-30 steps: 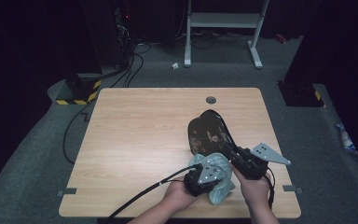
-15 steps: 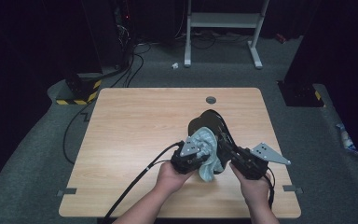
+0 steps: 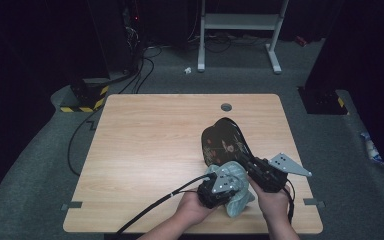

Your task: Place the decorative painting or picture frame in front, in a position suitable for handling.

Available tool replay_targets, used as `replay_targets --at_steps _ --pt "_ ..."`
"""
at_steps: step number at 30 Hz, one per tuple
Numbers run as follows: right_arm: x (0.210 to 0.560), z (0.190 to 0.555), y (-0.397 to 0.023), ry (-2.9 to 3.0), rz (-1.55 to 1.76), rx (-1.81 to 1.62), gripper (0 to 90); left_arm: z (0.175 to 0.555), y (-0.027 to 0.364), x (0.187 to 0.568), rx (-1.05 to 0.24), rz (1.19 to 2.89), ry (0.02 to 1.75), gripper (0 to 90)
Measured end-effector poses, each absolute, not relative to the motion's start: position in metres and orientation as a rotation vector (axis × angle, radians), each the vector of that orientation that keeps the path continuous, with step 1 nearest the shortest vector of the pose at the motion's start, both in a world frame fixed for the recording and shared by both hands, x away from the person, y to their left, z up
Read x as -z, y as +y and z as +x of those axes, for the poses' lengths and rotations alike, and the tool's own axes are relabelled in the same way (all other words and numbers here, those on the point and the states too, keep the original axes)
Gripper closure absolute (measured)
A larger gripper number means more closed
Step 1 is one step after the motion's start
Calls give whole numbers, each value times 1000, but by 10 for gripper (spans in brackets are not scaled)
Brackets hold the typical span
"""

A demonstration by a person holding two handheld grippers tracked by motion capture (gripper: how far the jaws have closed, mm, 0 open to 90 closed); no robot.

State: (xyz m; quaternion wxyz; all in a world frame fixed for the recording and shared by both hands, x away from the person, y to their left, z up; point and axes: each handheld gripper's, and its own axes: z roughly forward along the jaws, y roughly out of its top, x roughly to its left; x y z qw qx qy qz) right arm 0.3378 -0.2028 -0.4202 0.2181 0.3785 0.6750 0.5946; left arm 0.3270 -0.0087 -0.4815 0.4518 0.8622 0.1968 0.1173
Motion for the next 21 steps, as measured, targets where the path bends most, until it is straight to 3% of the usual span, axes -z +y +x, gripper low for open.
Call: replay_targets --at_steps 4,12,21 --pt "420 338 -203 1867 1049 -1648 801 335 -1 479 -294 2127 505 779" --pt "420 338 -202 1867 1046 -1647 801 384 43 475 -307 2050 756 779" --pt "421 337 -203 1863 1049 -1651 800 348 18 479 -256 2075 579 776"
